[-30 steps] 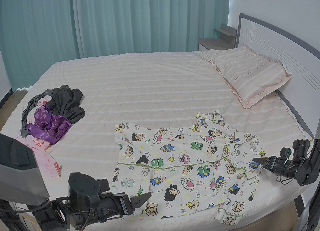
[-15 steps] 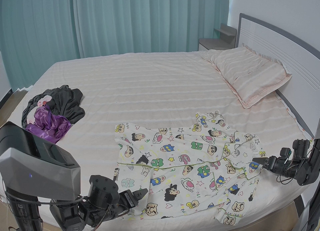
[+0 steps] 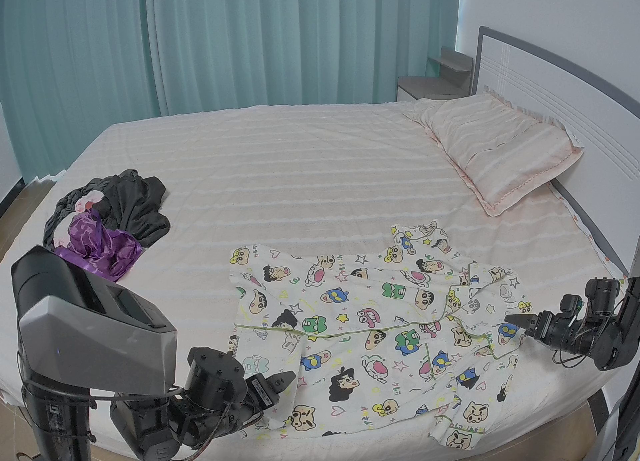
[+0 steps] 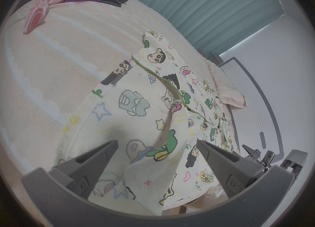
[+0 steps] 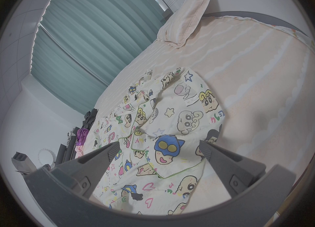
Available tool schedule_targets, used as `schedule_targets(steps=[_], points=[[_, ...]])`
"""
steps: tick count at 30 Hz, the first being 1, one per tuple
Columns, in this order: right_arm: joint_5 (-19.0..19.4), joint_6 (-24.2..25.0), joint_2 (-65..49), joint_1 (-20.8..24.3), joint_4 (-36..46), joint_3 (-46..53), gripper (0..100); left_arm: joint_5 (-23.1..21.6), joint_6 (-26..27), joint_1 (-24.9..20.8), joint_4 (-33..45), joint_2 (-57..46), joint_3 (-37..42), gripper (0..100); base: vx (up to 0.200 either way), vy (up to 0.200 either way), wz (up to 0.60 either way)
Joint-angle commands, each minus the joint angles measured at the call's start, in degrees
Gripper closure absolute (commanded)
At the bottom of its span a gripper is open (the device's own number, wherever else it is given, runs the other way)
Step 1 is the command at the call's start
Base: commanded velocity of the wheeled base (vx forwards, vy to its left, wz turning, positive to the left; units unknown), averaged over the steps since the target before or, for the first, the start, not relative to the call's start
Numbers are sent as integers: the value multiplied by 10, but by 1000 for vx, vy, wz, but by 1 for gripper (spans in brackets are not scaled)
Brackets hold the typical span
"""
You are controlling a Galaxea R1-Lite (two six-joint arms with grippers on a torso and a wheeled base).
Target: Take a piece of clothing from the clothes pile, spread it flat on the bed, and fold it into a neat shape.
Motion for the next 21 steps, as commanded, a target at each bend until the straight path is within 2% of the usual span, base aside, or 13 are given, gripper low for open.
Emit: schedule_targets(steps=[1, 6, 21], points=[[0, 0, 0, 0, 0, 0, 0, 12, 0, 0, 0, 4, -3, 100, 0, 0, 0], [0, 0, 0, 0, 0, 0, 0, 39, 0, 0, 0, -1, -6, 100, 0, 0, 0], [0, 1, 0, 0, 0, 0, 0, 35, 20, -14, -1, 2, 5, 100, 0, 0, 0]])
